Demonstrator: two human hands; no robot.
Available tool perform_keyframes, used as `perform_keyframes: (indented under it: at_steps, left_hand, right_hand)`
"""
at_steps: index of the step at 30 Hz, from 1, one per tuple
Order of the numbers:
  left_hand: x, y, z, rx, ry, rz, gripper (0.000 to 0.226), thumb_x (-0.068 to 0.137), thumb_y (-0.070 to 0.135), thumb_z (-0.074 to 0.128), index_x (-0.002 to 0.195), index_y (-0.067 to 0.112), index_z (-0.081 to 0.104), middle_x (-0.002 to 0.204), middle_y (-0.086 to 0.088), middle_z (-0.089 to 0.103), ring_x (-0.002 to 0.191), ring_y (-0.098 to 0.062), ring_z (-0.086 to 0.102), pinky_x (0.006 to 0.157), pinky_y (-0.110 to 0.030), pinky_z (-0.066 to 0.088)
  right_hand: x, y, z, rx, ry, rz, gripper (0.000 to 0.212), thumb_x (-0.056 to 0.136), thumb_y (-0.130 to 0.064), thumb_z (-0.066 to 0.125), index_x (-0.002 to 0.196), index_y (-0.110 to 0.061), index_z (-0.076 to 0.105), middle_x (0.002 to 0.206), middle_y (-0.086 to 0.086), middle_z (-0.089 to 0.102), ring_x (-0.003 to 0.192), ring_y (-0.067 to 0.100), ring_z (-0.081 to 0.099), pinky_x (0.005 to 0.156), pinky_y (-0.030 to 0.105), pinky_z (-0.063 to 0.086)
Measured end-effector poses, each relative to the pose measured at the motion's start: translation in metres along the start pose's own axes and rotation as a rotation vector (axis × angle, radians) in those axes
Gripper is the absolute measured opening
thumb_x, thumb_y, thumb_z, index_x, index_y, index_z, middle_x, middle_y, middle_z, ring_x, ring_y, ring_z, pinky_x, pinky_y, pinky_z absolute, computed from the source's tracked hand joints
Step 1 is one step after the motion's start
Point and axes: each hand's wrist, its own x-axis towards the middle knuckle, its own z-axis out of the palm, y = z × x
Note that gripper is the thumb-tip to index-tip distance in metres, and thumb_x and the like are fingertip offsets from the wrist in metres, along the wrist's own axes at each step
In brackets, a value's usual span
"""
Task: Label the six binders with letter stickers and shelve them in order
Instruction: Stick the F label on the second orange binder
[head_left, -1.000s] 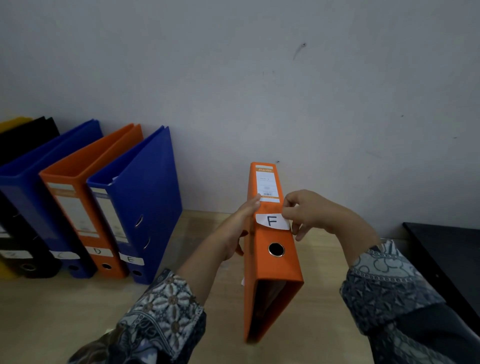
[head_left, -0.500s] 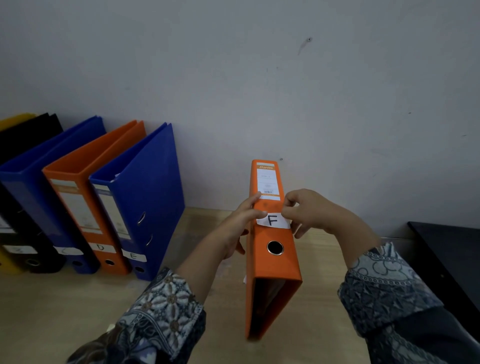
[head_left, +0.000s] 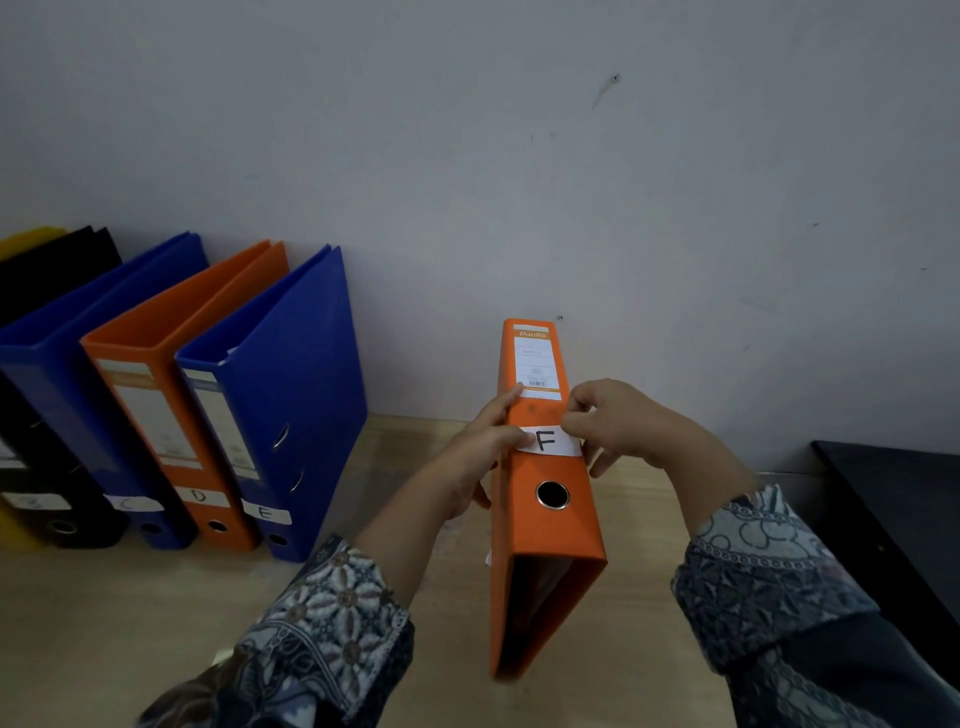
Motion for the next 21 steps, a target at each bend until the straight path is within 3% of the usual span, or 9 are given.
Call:
perform_keyframes:
  at_steps: [6, 12, 15, 18, 21]
  left_hand:
    - [-0.002, -0.001, 0.000, 0.045, 0.001, 0.016, 0.061, 0.092, 0.033, 0.055, 0.137, 0.059, 0.024, 0.148, 0.001, 0.034, 0.128, -0.033, 0.040, 0.096, -0.068, 0.037]
    - [-0.004, -0.001, -0.003, 0.019, -0.016, 0.025, 0.061, 0.094, 0.030, 0.054, 0.139, 0.056, 0.023, 0.144, 0.000, 0.037, 0.122, -0.031, 0.046, 0.095, -0.066, 0.040]
    - [-0.006, -0.002, -0.001, 0.012, -0.018, 0.034, 0.061, 0.095, 0.031, 0.053, 0.142, 0.054, 0.021, 0.144, 0.001, 0.037, 0.122, -0.031, 0.046, 0.096, -0.066, 0.040]
    - [-0.007, -0.004, 0.003, 0.002, -0.003, 0.056, 0.058, 0.097, 0.035, 0.049, 0.143, 0.053, 0.019, 0.145, 0.002, 0.038, 0.123, -0.030, 0.046, 0.097, -0.065, 0.040]
    - [-0.008, -0.006, 0.008, -0.026, 0.007, 0.088, 0.053, 0.099, 0.037, 0.043, 0.143, 0.052, 0.017, 0.146, 0.003, 0.037, 0.114, -0.023, 0.050, 0.095, -0.057, 0.045]
  right_hand:
    - [0.001, 0.009, 0.002, 0.021, 0.026, -0.004, 0.008, 0.092, -0.011, 0.050, 0.084, -0.009, 0.050, 0.097, 0.012, 0.062, 0.076, 0.025, 0.067, 0.062, 0.035, 0.059]
    - [-0.001, 0.016, 0.007, 0.057, 0.055, -0.055, 0.010, 0.091, -0.010, 0.050, 0.082, -0.012, 0.049, 0.087, 0.003, 0.059, 0.076, 0.022, 0.065, 0.062, 0.035, 0.059]
    - [-0.002, 0.020, 0.009, 0.062, 0.092, -0.080, 0.007, 0.090, -0.009, 0.053, 0.091, -0.012, 0.046, 0.090, 0.003, 0.057, 0.076, 0.022, 0.065, 0.058, 0.034, 0.059]
    - [-0.003, 0.024, 0.013, 0.118, 0.145, -0.098, 0.023, 0.091, -0.012, 0.055, 0.108, -0.018, 0.041, 0.094, 0.004, 0.053, 0.081, 0.022, 0.064, 0.060, 0.034, 0.058]
    - [-0.002, 0.026, 0.032, 0.257, 0.274, -0.058, 0.047, 0.089, -0.030, 0.061, 0.127, -0.026, 0.033, 0.106, 0.005, 0.051, 0.095, 0.023, 0.060, 0.072, 0.035, 0.055]
